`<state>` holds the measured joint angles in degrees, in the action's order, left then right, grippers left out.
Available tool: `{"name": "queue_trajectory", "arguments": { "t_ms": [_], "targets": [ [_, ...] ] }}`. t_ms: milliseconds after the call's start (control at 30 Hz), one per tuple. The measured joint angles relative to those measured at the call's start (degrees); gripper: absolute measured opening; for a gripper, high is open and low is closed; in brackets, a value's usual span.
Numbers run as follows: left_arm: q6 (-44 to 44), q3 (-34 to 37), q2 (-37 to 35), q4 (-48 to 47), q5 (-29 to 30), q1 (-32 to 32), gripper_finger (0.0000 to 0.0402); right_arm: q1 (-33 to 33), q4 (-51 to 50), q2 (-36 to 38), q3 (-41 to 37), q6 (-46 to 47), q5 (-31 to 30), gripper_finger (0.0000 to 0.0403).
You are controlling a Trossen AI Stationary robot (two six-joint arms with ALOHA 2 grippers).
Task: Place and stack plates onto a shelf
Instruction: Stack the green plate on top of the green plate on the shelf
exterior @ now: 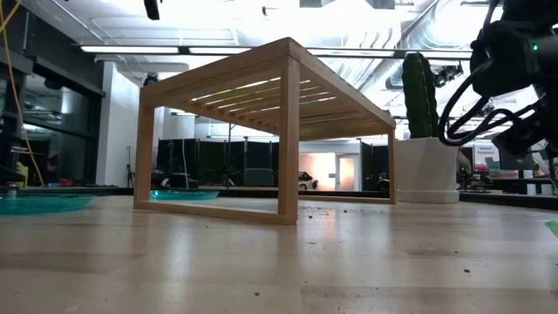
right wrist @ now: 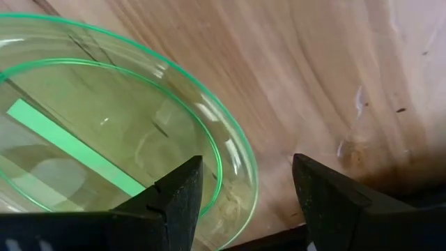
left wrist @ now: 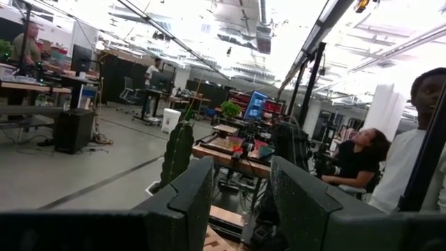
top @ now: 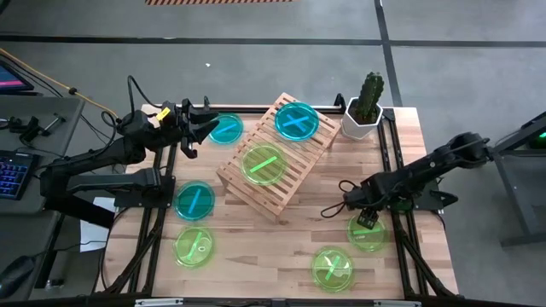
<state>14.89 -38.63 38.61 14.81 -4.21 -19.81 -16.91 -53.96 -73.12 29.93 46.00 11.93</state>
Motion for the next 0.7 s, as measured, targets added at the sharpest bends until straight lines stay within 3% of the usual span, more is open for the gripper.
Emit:
{"name": "queue_trajectory", "arguments": {
  "t_ms": [200,600,700],
  "targets": [
    [0.0,0.0,0.0,0.0,-0.1,0.0,0.0133,0.0,1.8,-1.8,0.0,2.2,0.4,0.0173],
    [-0.1,0.0,0.0,0.0,0.2,0.0,0.0133,0.0,2.3,-2.9,0.1,5.4,0.6,0.0012],
    [-0.1,0.0,0.0,0.0,0.3,0.0,0.0133,0.0,2.3,-2.9,0.1,6.0,0.5,0.0009]
  ]
}}
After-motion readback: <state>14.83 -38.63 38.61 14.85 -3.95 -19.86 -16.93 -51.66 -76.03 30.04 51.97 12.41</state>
